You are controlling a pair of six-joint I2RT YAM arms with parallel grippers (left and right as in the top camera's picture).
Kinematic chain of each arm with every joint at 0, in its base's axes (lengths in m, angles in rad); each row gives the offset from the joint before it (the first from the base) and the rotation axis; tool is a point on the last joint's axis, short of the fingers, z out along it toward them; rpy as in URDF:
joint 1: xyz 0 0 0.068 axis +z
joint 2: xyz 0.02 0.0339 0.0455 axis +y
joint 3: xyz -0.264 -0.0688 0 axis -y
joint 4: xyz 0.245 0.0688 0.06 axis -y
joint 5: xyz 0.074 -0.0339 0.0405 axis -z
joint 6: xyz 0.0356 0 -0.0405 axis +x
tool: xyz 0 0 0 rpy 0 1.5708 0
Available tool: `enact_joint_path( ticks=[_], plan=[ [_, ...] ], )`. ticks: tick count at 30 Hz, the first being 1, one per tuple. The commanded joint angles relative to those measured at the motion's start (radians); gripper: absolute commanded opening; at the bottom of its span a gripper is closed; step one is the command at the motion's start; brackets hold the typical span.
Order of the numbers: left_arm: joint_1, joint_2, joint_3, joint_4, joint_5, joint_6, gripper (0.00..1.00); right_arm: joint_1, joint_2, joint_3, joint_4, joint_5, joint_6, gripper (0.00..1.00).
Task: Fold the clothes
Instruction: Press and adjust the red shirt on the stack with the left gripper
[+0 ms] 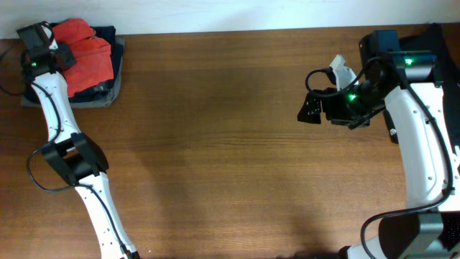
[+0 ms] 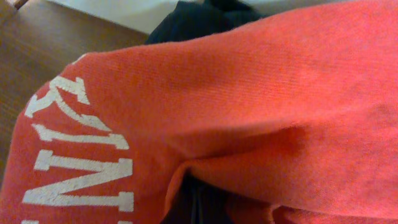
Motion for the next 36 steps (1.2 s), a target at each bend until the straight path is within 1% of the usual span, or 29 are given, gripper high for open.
enact_joint_path(
  ticks=[1,5,6,7,10,11,13,14,16,19,24,30,36],
  plan=[
    [0.01,-0.091,0.009,-0.029,-0.033,-0.007,0.03,-0.007,-0.023,-0.003,0.002,0.006,0.004,0.99],
    [0.01,-0.174,0.009,-0.053,-0.035,-0.006,0.05,-0.007,-0.023,-0.003,0.003,0.009,0.004,0.99],
    [0.01,-0.205,0.009,-0.063,-0.034,-0.006,0.1,-0.007,-0.023,-0.003,0.003,0.009,0.004,0.99],
    [0.01,-0.22,0.009,-0.073,-0.034,-0.006,0.13,-0.007,-0.023,-0.003,0.003,0.009,0.004,0.99],
    [0.01,-0.243,0.009,-0.105,-0.033,-0.006,0.16,-0.007,-0.023,-0.003,0.007,0.009,0.004,0.99],
    [0.01,-0.243,0.009,-0.13,-0.033,-0.006,0.14,-0.007,-0.023,-0.003,0.009,0.009,0.004,0.99],
    [0.008,-0.241,0.006,-0.204,-0.032,-0.008,0.06,-0.007,-0.023,-0.003,0.011,0.009,0.004,0.99],
    [0.008,-0.237,0.002,-0.231,-0.032,-0.009,0.04,-0.007,-0.023,-0.003,0.014,0.009,0.004,0.99],
    [0.005,-0.226,-0.008,-0.283,-0.033,-0.016,0.04,-0.007,-0.023,-0.003,0.018,0.009,0.004,0.99],
    [0.005,-0.193,-0.02,-0.36,-0.033,-0.074,0.03,-0.007,-0.023,-0.003,0.017,0.009,0.004,0.99],
    [0.001,-0.113,-0.02,-0.438,-0.033,-0.15,0.02,-0.007,-0.023,-0.003,0.018,0.009,0.004,0.99],
    [-0.023,-0.038,-0.02,-0.457,-0.033,-0.155,0.0,-0.007,-0.023,-0.003,0.022,0.009,0.004,0.99],
    [-0.036,-0.06,0.011,-0.465,-0.033,-0.155,0.0,-0.007,-0.023,-0.003,0.022,0.009,0.004,0.99]
  ],
)
